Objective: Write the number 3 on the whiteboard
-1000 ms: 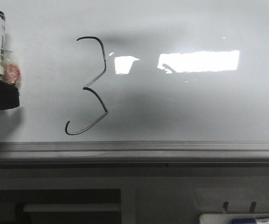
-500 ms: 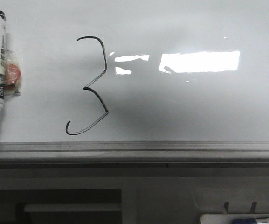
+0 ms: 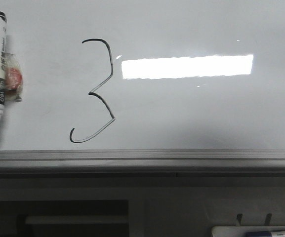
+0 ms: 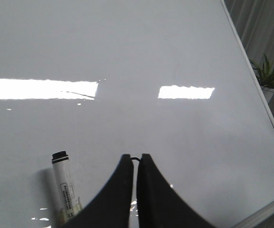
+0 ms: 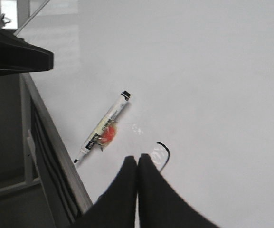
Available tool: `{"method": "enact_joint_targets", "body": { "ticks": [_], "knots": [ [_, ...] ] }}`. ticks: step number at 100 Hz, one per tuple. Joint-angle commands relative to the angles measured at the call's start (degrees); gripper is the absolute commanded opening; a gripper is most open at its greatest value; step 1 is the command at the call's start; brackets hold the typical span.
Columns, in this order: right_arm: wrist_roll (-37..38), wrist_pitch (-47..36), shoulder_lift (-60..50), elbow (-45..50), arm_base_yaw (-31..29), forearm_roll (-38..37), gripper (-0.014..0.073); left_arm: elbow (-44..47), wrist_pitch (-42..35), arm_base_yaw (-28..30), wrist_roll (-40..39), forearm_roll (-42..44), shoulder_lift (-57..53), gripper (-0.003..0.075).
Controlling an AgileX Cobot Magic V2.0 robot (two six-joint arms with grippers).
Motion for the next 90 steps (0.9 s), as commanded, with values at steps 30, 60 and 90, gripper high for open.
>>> {"method": "enact_joint_targets", "body": {
  "ticks": [30,60,90],
  "knots": [
    [0.1,-8.4,-20.7,18.6,-0.2,3.8,-0.0041,-1.4,1.5,0.1,1.4,1.3,-1.3,-0.002],
    [0.1,-7.6,-21.4,20.3,-0.2,3.8,-0.0041,-1.4,1.5,0.1,1.4,1.3,-1.3,-0.002],
    [0.1,-7.7,-21.4,20.3,-0.2,3.8,-0.0041,-1.4,1.5,0.1,1.4,1.3,-1.3,-0.002]
  ]
}}
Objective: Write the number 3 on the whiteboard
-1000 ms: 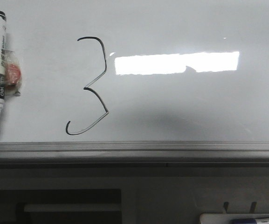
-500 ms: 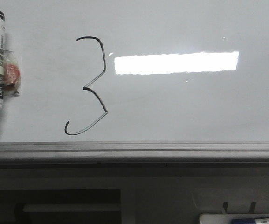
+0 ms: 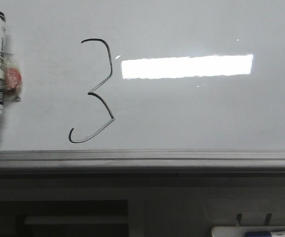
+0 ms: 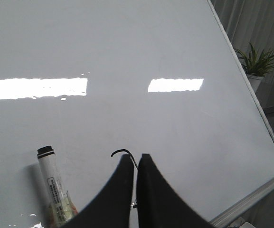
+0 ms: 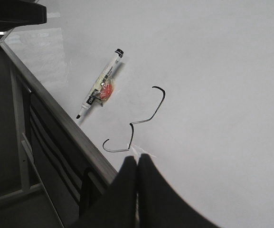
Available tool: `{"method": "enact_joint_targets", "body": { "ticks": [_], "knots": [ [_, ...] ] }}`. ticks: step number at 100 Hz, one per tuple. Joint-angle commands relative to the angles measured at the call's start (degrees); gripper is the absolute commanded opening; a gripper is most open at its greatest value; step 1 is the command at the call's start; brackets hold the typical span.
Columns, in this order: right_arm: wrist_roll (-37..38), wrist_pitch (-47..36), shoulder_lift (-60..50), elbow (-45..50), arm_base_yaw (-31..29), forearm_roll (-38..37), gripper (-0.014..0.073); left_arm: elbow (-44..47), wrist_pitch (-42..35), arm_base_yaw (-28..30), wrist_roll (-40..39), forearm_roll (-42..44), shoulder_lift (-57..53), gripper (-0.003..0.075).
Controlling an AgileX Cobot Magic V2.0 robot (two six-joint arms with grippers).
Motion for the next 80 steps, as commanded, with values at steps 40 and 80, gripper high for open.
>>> {"method": "enact_joint_targets", "body": {
  "ticks": [40,80],
  "knots": [
    [0.1,-3.5,0.2,-1.5,-0.2,0.4,-0.0041,-1.5,-9.0,2.0,-3.4,20.6,0.2,-0.002],
    [0.1,-3.5,0.2,-1.5,-0.2,0.4,-0.0041,-1.5,-0.8,25.2,-21.3,44.2,-1.2,-0.002]
  ]
}}
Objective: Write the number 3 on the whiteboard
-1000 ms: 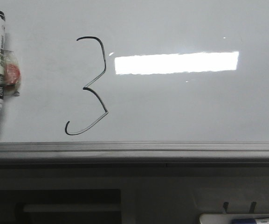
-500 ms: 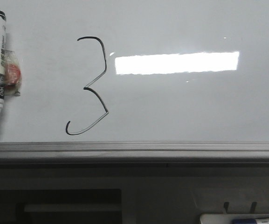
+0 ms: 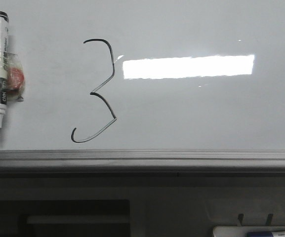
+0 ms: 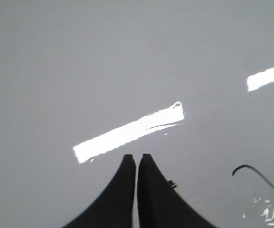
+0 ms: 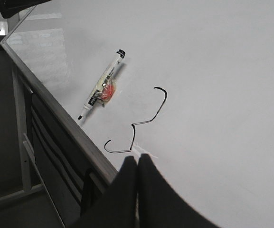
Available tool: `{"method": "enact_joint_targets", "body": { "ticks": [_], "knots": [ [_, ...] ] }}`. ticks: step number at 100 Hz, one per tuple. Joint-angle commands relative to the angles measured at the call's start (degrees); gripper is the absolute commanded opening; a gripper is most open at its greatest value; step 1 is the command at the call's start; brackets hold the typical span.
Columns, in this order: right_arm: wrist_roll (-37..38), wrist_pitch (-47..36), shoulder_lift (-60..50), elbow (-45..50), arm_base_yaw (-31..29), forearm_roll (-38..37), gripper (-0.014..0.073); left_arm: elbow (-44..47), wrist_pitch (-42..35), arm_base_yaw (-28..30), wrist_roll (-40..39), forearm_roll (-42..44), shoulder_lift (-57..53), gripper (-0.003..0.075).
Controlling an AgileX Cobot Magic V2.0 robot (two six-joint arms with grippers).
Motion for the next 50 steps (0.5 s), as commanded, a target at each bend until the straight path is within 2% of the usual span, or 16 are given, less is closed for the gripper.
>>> {"method": "enact_joint_targets", "body": {
  "ticks": [1,7,17,32,50],
  "knots": [
    [0.0,-3.5,0.2,-1.5,-0.2,0.4,-0.0041,-1.5,0.5,4.3,-9.9,6.2,-1.1,-0.002],
    [0.0,-3.5,0.2,-1.5,-0.2,0.4,-0.0041,-1.5,3.9,8.0,-13.1,8.7,-3.5,-0.002],
    [0.0,-3.5,0.2,-1.5,-0.2,0.4,-0.0041,-1.3,7.4,14.1,-13.2,10.9,-7.0,-0.002],
    [0.0,-3.5,0.2,-1.5,-0.2,0.4,-0.0041,-1.2,13.2,23.0,-16.8,11.2,-11.4,-0.002],
    [0.0,-3.5,0.2,-1.5,-0.2,0.4,-0.0041,1.7,13.3,28.8,-22.3,13.8,-14.0,-0.002]
  ]
}}
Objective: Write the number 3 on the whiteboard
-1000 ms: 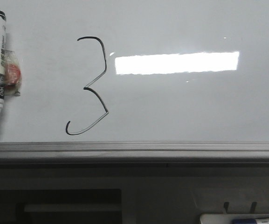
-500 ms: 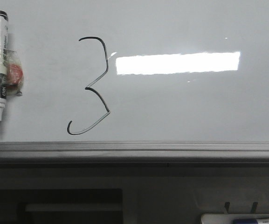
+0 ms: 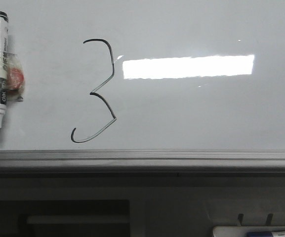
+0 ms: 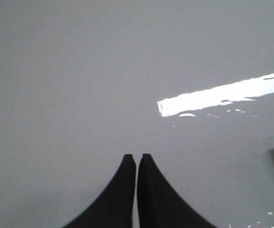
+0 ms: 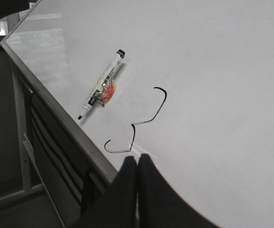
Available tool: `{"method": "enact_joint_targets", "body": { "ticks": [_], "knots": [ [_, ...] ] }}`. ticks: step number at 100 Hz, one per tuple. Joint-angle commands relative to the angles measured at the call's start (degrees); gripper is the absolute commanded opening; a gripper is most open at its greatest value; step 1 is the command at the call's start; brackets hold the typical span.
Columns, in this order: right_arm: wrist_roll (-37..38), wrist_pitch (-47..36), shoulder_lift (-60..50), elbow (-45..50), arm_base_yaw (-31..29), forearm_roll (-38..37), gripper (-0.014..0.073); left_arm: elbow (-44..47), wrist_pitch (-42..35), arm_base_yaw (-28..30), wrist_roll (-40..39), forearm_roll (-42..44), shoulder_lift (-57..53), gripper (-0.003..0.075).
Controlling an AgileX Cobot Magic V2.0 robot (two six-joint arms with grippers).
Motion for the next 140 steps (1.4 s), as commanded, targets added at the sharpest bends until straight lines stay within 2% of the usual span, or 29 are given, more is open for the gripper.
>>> {"method": "enact_joint_targets", "body": {
  "ticks": [1,21,42,48,72,140],
  "knots": [
    [0.0,-3.5,0.2,-1.5,-0.2,0.4,-0.0041,0.1,-3.7,2.0,-3.9,0.7,-0.1,-0.002],
    [0.0,-3.5,0.2,-1.5,-0.2,0.4,-0.0041,6.3,-4.3,2.3,-11.3,3.2,-1.3,-0.002],
    [0.0,-3.5,0.2,-1.5,-0.2,0.4,-0.0041,14.2,-7.6,2.1,-15.4,3.1,-3.9,-0.002],
    [0.0,-3.5,0.2,-1.5,-0.2,0.4,-0.0041,14.0,-2.6,2.1,-15.6,3.7,-5.3,-0.002],
    [0.0,-3.5,0.2,-1.5,-0.2,0.4,-0.0041,14.0,9.4,1.9,-15.6,3.9,-6.9,-0.002],
    [0.0,-3.5,0.2,-1.5,-0.2,0.4,-0.0041,14.0,9.5,1.9,-16.7,3.9,-6.9,-0.002]
  ]
}}
